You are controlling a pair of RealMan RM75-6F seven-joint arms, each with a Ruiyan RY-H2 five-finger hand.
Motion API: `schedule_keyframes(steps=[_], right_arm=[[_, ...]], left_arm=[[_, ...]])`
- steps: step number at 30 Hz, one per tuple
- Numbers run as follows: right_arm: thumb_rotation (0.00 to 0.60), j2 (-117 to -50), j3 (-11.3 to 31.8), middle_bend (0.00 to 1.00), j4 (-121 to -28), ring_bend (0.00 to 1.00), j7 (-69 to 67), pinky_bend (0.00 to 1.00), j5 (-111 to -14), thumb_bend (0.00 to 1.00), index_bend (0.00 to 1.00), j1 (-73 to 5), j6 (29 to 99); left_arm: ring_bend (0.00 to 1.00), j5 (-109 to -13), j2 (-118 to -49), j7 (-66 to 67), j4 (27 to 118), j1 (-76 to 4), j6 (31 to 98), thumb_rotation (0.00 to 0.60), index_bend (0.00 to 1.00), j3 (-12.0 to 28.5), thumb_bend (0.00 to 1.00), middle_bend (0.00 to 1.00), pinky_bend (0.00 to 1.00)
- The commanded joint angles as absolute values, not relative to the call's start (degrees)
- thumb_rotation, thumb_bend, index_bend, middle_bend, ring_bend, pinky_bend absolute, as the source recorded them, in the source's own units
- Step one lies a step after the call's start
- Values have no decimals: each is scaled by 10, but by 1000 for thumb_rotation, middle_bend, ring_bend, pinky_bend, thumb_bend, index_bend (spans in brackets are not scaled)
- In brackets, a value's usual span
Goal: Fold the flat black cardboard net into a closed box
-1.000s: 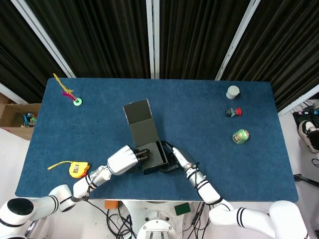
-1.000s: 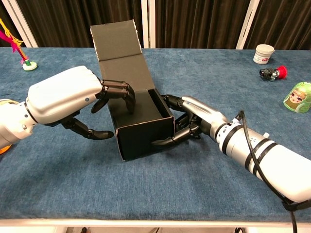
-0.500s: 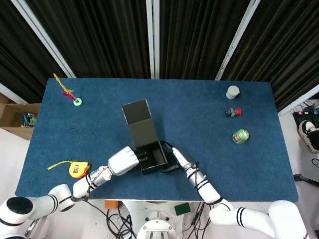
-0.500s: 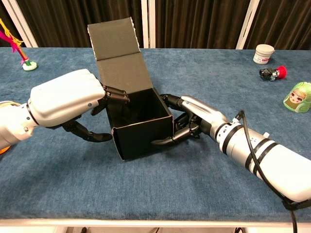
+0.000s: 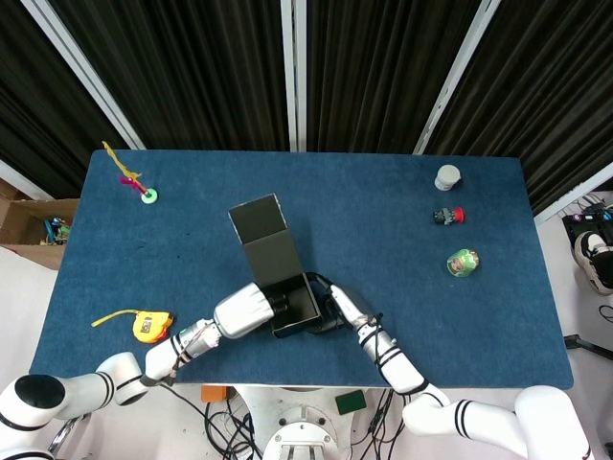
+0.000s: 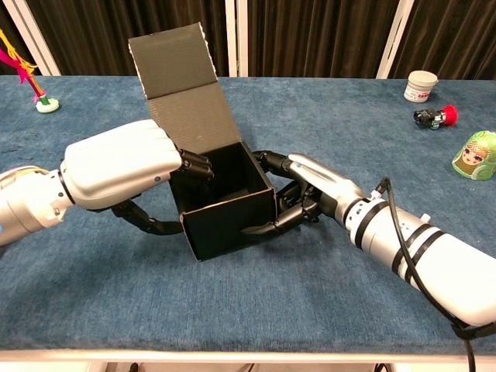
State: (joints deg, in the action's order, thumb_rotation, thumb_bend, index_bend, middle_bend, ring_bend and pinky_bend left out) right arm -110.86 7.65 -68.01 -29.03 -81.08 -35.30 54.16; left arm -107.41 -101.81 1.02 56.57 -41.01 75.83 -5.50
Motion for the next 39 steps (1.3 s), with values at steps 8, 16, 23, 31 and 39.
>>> schedule_keyframes(steps=[8,16,23,31,39], right_arm=[[600,-1109,75,429,-679,768,-302,1000,-814,303,383,-351,547],[600,-1111,75,429,-676,768,-308,1000,-817,303,383,-351,552],[600,-1111,73,429,-671,768,-328,1000,-829,304,383,-348,568],[600,-1117,70,427,-651,765,-368,1000,-848,312,383,-351,585],[600,-1119,69,425,-646,762,-382,1000,-856,315,383,-353,595]], left_arm=[[705,-1068,-1018,0,567,-408,746,600,614,-65,273,579,1000],[704,-1070,-1020,-13,569,-410,746,600,638,-71,371,592,998],[709,-1074,-1017,-19,569,-409,773,600,705,-64,390,649,998],[707,-1075,-1004,-12,577,-410,777,600,635,-63,385,599,993],[707,-1076,-996,-5,586,-413,773,600,675,-62,398,640,993]])
